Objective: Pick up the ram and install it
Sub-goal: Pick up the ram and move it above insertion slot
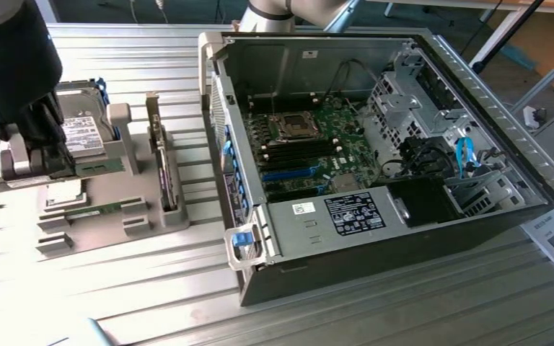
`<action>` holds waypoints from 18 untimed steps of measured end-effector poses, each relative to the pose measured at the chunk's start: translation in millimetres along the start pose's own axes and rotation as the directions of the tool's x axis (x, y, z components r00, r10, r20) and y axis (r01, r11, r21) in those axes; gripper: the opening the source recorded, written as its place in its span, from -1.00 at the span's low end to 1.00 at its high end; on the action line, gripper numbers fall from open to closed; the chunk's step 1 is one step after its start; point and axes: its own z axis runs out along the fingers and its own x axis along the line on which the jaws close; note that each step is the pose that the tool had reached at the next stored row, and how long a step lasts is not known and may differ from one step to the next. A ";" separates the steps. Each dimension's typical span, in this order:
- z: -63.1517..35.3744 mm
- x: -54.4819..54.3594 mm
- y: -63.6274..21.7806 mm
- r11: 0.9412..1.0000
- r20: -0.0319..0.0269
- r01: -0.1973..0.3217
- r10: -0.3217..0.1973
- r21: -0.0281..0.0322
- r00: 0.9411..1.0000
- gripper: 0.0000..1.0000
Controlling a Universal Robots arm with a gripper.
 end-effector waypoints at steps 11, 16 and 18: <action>-21.2 -0.1 -4.1 1.000 0.000 0.000 0.000 0.000 1.000 -0.75; -21.5 1.3 -18.8 1.000 0.000 0.000 0.000 -0.002 1.000 -0.75; -21.6 2.7 -31.9 1.000 0.000 0.000 0.000 -0.004 1.000 -0.75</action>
